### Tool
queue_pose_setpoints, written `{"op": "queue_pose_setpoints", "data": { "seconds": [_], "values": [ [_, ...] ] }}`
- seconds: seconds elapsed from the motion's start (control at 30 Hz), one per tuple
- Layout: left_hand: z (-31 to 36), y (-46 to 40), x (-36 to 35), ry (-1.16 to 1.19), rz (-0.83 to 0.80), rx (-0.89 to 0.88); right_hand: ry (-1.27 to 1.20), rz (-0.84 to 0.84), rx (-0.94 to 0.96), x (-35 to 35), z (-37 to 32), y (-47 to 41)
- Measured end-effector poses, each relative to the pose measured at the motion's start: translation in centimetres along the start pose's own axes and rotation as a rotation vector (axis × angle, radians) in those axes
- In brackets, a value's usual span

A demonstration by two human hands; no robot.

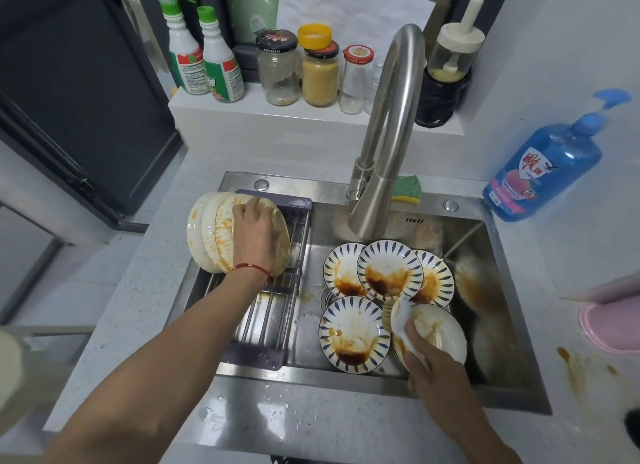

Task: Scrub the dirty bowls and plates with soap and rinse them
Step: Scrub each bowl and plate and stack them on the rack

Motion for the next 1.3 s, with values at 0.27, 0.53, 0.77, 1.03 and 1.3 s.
{"op": "queue_pose_setpoints", "data": {
  "seconds": [0.27, 0.53, 0.77, 1.03, 1.3],
  "values": [
    [3.7, 3.7, -0.9, -0.153, 0.003, -0.23, -0.169, -0.074, -0.224, 1.2, 2.3, -0.3],
    [13.7, 13.5, -12.0, 0.292, -0.921, 0.044, -0.078, -0.05, -0.315, 5.3, 5.8, -2.5],
    [17.9, 11.9, -18.5, 0.705, -0.876, 0.734, -0.006, -0.118, -0.36, 7.3, 9.4, -4.1],
    [17.6, 8.4, -23.1, 0.442, -0.778, 0.75, -0.113, -0.165, -0.36, 8.7, 11.7, -5.4],
    [19.0, 8.8, -19.7, 0.796, -0.958, 0.853, -0.083, -0.139, -0.364, 9.2, 11.4, -5.3]
  ]
}}
Point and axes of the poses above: each hand's wrist, its own y-axis away from the middle knuckle, its own x-axis out of the back of the hand, z = x × y, the point moved 4 cm from there along -y, towards the middle knuckle, and after that the axes turned 9 degrees about -y, right-handed, at the moved point
